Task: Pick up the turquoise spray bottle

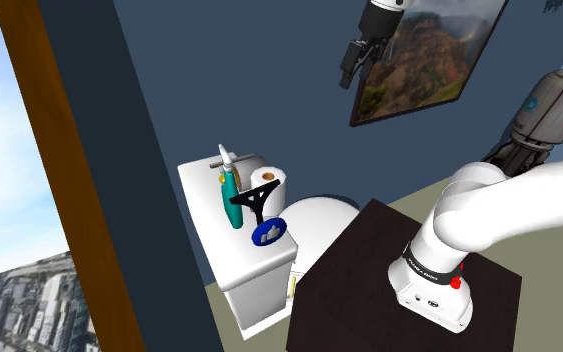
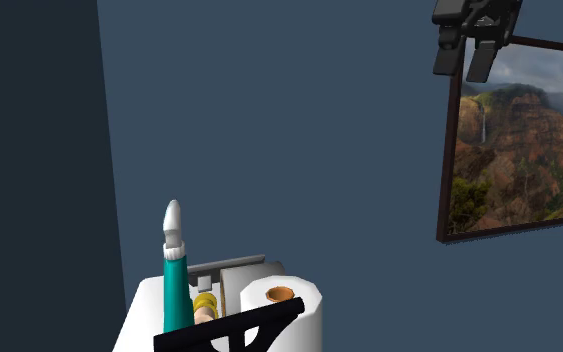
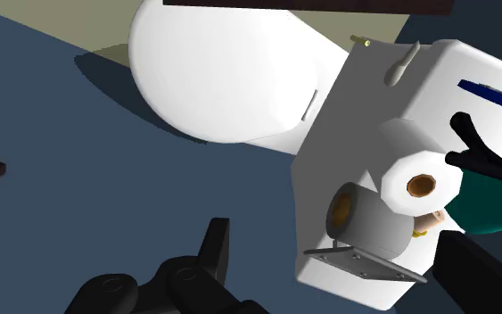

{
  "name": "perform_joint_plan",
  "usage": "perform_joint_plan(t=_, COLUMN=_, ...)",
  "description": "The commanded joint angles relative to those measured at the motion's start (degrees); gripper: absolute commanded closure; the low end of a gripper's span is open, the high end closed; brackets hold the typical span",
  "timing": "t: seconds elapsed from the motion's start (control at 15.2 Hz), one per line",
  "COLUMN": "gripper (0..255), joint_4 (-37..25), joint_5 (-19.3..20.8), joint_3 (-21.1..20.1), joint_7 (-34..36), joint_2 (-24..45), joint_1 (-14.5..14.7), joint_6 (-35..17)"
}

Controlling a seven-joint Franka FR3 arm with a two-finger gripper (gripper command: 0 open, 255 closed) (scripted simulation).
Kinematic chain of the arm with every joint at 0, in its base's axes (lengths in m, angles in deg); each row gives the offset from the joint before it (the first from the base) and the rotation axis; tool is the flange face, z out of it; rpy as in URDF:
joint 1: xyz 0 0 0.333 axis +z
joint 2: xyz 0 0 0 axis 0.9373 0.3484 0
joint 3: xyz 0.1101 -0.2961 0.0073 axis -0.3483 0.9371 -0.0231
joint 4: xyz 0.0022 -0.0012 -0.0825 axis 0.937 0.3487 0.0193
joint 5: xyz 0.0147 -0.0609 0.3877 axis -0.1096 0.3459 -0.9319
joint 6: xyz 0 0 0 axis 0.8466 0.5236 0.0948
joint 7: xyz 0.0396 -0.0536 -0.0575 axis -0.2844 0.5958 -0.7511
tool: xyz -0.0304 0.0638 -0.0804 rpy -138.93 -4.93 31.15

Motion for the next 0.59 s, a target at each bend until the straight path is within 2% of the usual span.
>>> perform_joint_plan(t=0.0, gripper=0, joint_4=0.0, joint_5=0.0, joint_3=0.0, joint_7=0.0, joint_2=0.0, joint_1=0.0, joint_6=0.0)
perform_joint_plan(t=0.53, gripper=0, joint_4=-0.4, joint_5=-3.4, joint_3=-9.8, joint_7=10.6, joint_2=8.0, joint_1=1.9, joint_6=-4.9)
